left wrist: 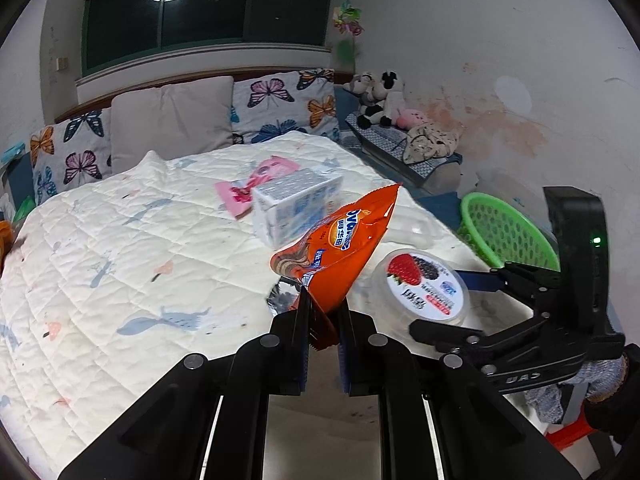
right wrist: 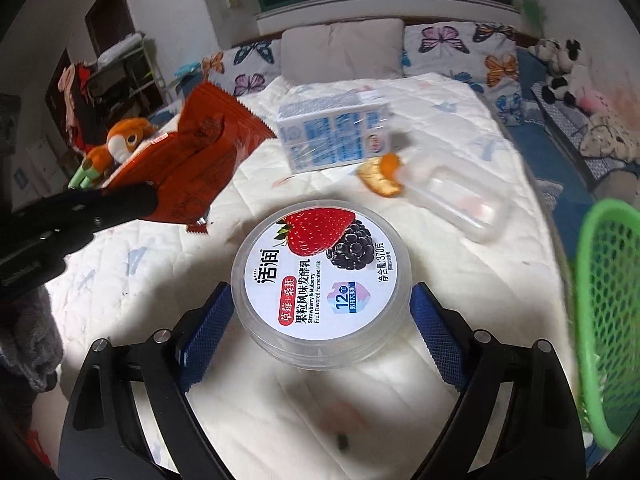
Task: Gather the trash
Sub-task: 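Carry the lid and snack bag over the green basket and open both grippers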
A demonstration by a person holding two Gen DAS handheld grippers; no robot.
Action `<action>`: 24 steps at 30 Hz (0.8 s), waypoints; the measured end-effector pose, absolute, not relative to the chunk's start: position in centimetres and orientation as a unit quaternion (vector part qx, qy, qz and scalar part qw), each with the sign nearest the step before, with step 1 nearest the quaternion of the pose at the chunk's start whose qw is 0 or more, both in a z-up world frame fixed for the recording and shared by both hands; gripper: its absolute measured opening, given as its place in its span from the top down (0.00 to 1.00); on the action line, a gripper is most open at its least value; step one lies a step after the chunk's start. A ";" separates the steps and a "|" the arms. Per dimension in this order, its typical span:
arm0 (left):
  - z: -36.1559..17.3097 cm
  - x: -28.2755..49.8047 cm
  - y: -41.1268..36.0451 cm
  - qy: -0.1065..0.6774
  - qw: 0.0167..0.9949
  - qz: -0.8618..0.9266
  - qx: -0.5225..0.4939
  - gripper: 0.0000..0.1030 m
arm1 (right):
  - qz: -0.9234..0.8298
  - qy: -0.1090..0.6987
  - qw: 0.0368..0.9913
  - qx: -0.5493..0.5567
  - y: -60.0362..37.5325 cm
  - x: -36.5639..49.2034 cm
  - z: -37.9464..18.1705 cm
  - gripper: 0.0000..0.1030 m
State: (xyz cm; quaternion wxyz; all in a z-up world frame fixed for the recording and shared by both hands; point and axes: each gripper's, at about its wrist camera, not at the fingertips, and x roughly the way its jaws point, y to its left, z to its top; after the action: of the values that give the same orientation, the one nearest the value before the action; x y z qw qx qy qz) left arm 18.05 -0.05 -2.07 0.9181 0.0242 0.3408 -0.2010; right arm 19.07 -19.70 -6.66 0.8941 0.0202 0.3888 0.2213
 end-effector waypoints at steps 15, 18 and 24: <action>-0.1 18.2 -9.9 0.329 0.903 -0.271 0.048 0.89 | 0.108 0.364 0.923 0.067 -32.9 16.4 -5.3 0.14; 0.0 18.5 -12.0 0.328 0.900 -0.284 0.050 0.89 | 0.076 0.368 0.924 0.071 -36.0 16.1 -5.9 0.14; 0.1 19.3 -16.6 0.331 0.889 -0.311 0.059 0.89 | 0.030 0.378 0.922 0.082 -40.2 15.7 -7.1 0.14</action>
State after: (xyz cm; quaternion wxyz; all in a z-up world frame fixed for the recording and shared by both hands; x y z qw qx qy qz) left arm 19.29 -16.57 0.14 0.8890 0.0587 0.3312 -0.3108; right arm 15.75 -40.21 -7.07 0.9216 0.0823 0.3781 0.0303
